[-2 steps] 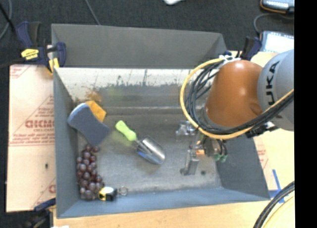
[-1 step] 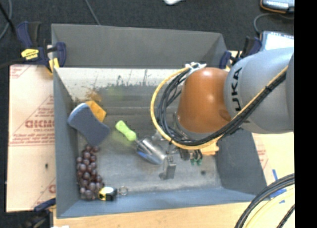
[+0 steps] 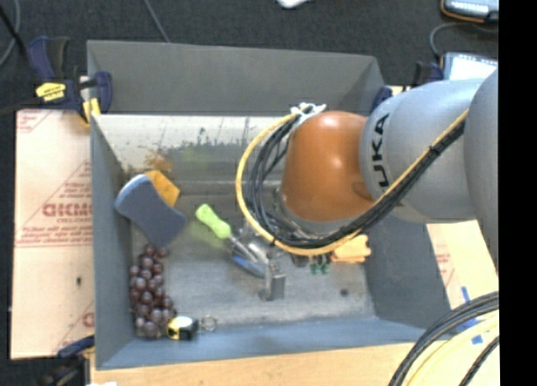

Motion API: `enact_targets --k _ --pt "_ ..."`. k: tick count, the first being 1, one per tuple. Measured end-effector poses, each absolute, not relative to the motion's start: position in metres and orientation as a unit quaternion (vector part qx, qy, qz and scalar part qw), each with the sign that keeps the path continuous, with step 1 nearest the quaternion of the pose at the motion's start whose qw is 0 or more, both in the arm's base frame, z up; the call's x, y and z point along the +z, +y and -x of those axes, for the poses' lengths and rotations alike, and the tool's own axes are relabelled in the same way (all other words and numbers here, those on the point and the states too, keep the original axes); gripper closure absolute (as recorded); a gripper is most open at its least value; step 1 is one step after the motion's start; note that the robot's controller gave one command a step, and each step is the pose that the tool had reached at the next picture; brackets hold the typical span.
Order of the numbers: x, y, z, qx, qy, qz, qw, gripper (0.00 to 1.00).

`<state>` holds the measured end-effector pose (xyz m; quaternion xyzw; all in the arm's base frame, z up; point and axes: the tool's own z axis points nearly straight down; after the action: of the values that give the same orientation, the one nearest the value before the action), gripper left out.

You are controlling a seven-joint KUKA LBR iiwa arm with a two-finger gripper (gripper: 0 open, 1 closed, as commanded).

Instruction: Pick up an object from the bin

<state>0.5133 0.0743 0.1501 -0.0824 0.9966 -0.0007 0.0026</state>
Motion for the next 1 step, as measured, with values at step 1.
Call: enact_targets --k 1 --pt "0.1024 0.0362 -0.5776 -0.001 0.997 0.08 0.004 1.0"
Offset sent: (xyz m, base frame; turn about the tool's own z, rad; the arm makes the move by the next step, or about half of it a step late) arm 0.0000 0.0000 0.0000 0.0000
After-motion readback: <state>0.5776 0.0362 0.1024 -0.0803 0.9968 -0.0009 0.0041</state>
